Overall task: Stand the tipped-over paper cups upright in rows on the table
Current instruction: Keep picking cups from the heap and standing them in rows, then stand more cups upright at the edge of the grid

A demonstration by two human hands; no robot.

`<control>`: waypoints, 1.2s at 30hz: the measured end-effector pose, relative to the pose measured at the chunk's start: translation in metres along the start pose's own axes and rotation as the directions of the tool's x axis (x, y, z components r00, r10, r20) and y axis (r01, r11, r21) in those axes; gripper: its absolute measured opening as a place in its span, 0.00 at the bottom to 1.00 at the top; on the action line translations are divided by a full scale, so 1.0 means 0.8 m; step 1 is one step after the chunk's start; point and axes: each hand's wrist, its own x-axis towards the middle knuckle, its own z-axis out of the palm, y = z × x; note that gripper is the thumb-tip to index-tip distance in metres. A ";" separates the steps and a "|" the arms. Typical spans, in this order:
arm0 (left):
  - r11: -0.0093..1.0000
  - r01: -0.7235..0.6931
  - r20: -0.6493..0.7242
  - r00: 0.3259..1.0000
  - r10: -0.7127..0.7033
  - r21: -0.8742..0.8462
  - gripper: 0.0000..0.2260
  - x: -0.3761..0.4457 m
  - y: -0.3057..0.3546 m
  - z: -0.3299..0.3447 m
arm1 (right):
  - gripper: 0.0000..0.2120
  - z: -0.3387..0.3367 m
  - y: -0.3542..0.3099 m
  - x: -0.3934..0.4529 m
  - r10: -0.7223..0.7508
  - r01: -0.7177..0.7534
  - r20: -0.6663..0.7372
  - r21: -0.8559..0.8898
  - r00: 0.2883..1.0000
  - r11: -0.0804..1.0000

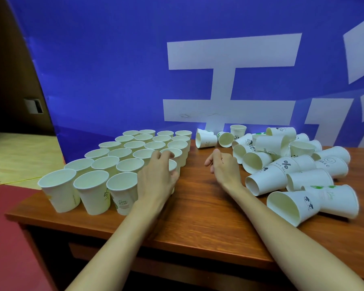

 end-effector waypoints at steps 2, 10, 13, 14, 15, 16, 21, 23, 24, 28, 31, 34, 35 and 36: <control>0.999 -0.038 -0.040 0.999 0.037 -0.039 0.15 -0.003 0.004 -0.002 | 0.25 -0.005 -0.010 0.004 0.009 -0.009 -0.006 0.008 1.000 1.000; 0.936 -0.186 -0.034 0.982 0.184 -0.298 0.05 -0.030 0.047 0.015 | 0.08 -0.053 -0.055 -0.016 -0.063 0.069 0.035 -0.254 0.997 0.965; 0.912 -0.156 0.047 0.981 0.188 -0.379 0.05 -0.042 0.058 0.026 | 0.14 -0.084 -0.052 -0.026 -0.060 0.077 0.059 -0.359 0.996 0.930; 0.911 -0.142 0.072 0.980 0.183 -0.386 0.05 -0.046 0.061 0.029 | 0.16 -0.094 -0.051 -0.030 -0.037 0.064 0.073 -0.408 0.997 0.911; 0.913 -0.129 0.096 0.979 0.179 -0.386 0.05 -0.048 0.064 0.031 | 0.17 -0.104 -0.051 -0.034 -0.004 0.045 0.089 -0.462 0.996 0.886; 0.917 -0.118 0.122 0.977 0.176 -0.382 0.05 -0.051 0.066 0.034 | 0.19 -0.114 -0.051 -0.038 0.036 0.023 0.104 -0.514 0.994 0.857; 0.946 -0.039 0.259 0.957 0.127 -0.323 0.05 -0.063 0.069 0.046 | 0.24 -0.155 -0.045 -0.057 0.192 -0.022 0.183 -0.667 0.964 0.745; 0.949 -0.017 0.293 0.949 0.115 -0.316 0.05 -0.066 0.066 0.049 | 0.25 -0.164 -0.040 -0.063 0.230 -0.021 0.207 -0.699 0.951 0.715; 0.951 -0.006 0.311 0.944 0.107 -0.310 0.05 -0.066 0.065 0.050 | 0.25 -0.167 -0.039 -0.066 0.239 -0.015 0.218 -0.710 0.946 0.704; 0.950 0.030 0.346 0.935 0.084 -0.310 0.05 -0.068 0.060 0.050 | 0.21 -0.168 -0.034 -0.075 0.240 0.007 0.242 -0.717 0.940 0.697; 0.948 0.037 0.359 0.930 0.083 -0.315 0.06 -0.070 0.059 0.049 | 0.19 -0.166 -0.029 -0.078 0.265 0.003 0.246 -0.737 0.932 0.676; 0.949 0.039 0.371 0.925 0.085 -0.313 0.06 -0.071 0.060 0.049 | 0.15 -0.166 -0.024 -0.082 0.267 -0.040 0.227 -0.688 0.937 0.724; 0.949 0.039 0.377 0.922 0.086 -0.312 0.05 -0.072 0.060 0.049 | 0.15 -0.166 -0.023 -0.082 0.260 -0.041 0.223 -0.682 0.939 0.730; 0.949 0.039 0.380 0.921 0.087 -0.312 0.05 -0.072 0.060 0.049 | 0.16 -0.166 -0.022 -0.083 0.257 -0.039 0.219 -0.684 0.941 0.728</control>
